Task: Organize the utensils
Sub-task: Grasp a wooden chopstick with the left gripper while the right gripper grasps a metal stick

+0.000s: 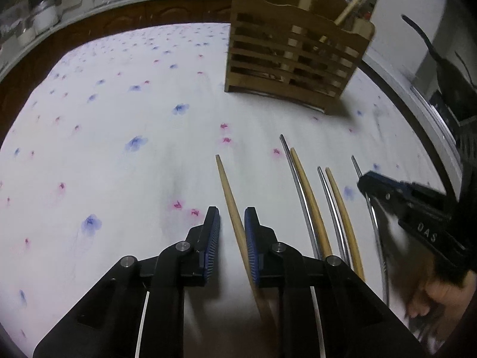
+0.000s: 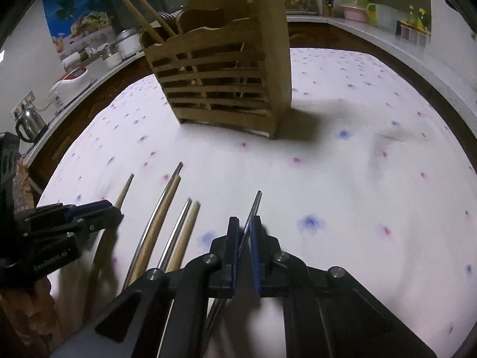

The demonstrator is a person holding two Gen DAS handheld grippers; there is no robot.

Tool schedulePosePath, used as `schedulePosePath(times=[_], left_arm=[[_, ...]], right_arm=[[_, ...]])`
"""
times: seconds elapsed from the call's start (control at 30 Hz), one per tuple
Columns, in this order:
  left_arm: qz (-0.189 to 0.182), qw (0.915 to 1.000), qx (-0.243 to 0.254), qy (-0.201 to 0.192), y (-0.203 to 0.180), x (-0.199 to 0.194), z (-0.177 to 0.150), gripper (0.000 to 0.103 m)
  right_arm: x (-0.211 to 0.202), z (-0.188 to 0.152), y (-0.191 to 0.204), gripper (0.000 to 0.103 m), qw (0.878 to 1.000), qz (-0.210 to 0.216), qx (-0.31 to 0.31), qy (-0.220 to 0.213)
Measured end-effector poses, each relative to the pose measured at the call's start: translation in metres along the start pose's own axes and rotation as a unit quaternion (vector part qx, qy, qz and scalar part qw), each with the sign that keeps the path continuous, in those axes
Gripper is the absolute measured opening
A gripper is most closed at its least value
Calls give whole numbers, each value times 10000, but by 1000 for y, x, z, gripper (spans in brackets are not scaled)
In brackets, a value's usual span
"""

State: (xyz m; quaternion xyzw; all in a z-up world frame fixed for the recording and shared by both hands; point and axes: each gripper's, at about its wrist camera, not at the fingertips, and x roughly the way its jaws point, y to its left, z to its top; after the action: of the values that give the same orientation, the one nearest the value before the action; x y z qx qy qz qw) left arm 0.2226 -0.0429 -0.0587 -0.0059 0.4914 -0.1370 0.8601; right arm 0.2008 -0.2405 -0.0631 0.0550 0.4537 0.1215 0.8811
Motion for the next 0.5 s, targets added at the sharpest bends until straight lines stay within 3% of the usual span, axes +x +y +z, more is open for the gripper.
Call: schedulePosePath(times=[0.17,0.3,0.5], left_arm=[[-19,9996,-205,168,-2,9,14,17],[150,9998,-79,77,-8,12,16,7],[53,9998,-170,49,-6,6,13,5]], right_arm=[[4,7,-3,11,9995,12,313,35],[9,9,8,12,9997,-206,121,-28],[7,9,9,6,9997,-221,61,0]])
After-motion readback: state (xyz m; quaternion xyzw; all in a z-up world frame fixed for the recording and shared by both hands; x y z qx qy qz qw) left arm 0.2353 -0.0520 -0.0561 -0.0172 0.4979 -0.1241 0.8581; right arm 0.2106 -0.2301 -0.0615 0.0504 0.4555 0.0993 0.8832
